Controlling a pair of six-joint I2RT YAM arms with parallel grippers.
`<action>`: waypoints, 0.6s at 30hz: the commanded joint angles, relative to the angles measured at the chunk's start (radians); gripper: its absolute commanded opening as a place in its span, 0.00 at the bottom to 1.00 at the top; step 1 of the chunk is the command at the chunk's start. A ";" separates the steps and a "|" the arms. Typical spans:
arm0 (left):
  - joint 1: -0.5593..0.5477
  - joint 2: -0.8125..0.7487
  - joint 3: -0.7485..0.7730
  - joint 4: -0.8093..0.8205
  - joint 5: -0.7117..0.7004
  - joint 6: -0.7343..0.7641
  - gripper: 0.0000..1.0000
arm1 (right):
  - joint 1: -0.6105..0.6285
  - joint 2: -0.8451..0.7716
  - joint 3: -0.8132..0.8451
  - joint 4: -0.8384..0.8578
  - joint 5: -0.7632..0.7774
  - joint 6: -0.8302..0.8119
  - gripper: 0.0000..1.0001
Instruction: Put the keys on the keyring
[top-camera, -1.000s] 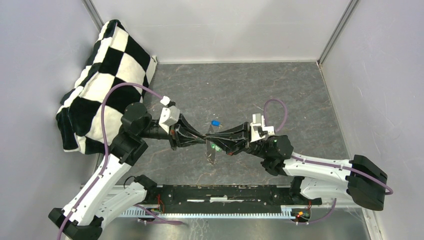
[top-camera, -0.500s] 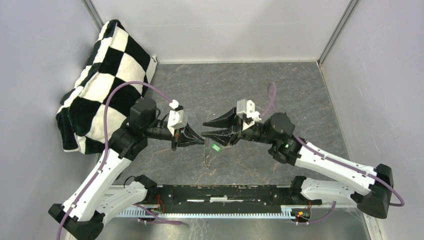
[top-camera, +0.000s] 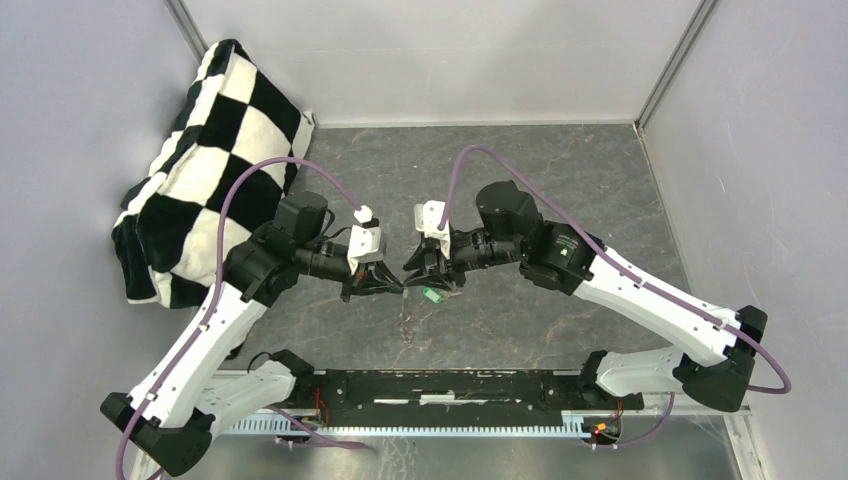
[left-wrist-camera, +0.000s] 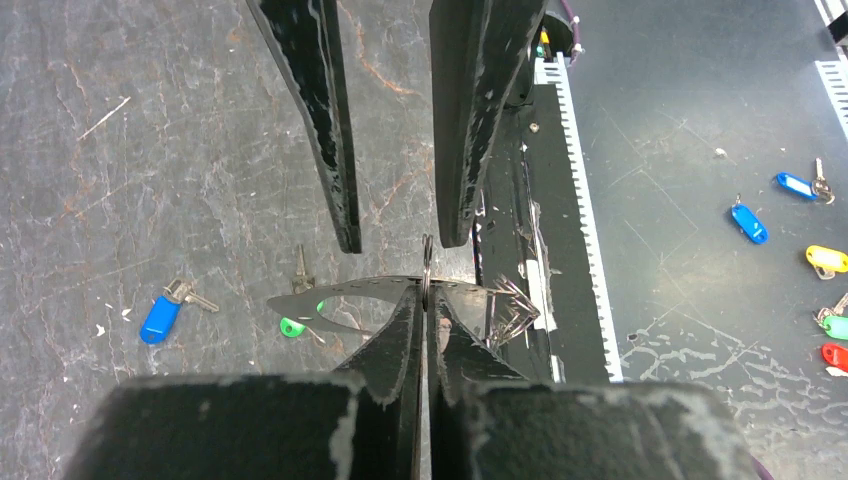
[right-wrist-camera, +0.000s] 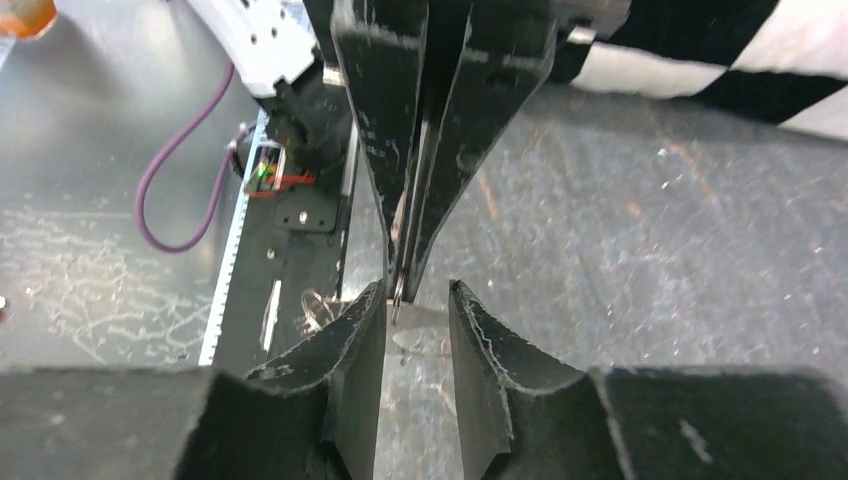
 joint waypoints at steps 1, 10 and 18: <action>-0.006 -0.013 0.050 -0.034 -0.011 0.071 0.02 | -0.002 0.015 0.082 -0.101 -0.024 -0.050 0.35; -0.006 -0.003 0.052 -0.034 -0.017 0.071 0.02 | 0.001 0.065 0.107 -0.111 -0.047 -0.030 0.34; -0.006 -0.006 0.054 -0.033 -0.023 0.074 0.02 | 0.006 0.087 0.104 -0.089 -0.016 -0.005 0.28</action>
